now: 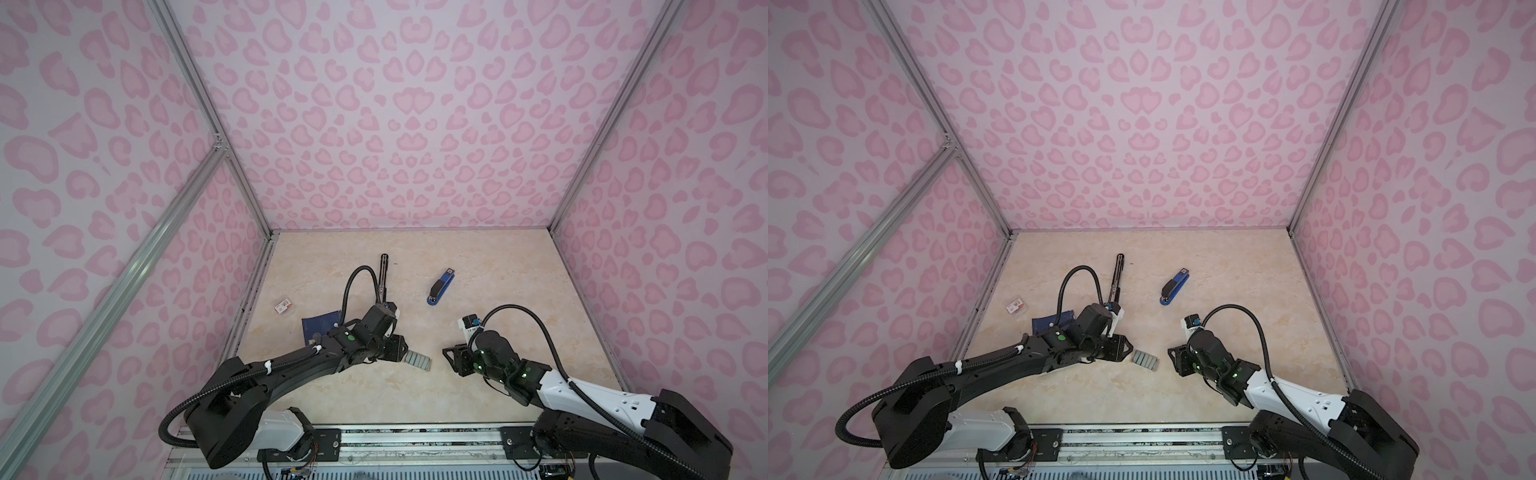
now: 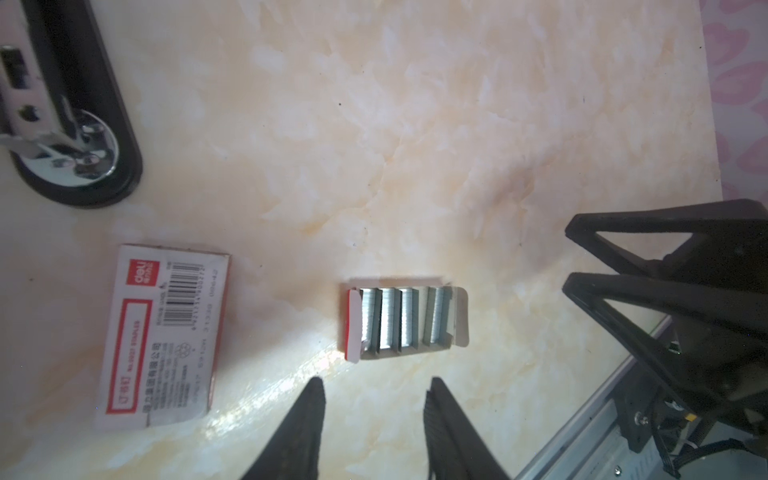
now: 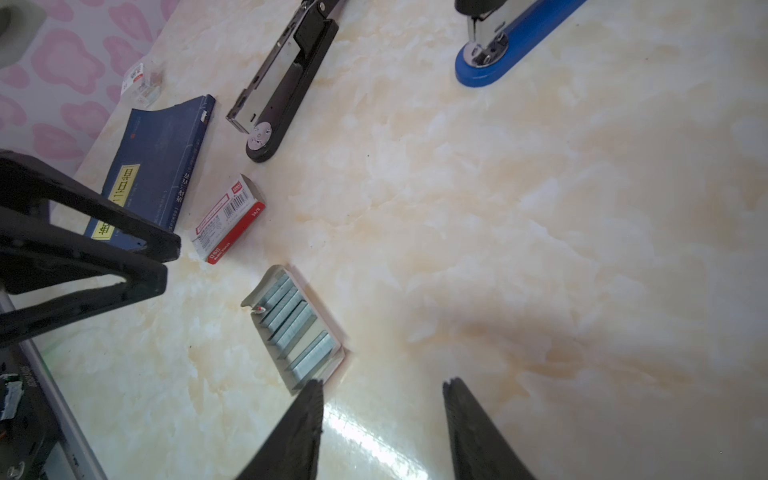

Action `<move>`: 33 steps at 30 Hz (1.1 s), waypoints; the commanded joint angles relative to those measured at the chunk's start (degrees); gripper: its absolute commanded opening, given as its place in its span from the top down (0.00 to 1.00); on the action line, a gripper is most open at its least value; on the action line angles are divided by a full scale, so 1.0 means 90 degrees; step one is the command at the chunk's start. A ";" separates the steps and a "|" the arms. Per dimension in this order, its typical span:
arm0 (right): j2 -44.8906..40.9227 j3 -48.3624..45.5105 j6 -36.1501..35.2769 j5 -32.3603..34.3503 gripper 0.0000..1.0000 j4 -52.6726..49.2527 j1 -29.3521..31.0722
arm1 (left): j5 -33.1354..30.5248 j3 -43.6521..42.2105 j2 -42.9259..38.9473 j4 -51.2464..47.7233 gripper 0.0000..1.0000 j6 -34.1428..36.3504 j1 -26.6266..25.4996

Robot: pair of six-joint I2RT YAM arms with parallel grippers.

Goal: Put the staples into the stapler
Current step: 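Lower the left gripper onto the silver staple strips in their tray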

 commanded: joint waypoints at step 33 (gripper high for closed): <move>-0.0731 -0.0641 0.0334 0.0610 0.55 -0.0061 0.0081 | 0.0591 0.2116 0.2501 -0.1401 0.71 0.0301 -0.0875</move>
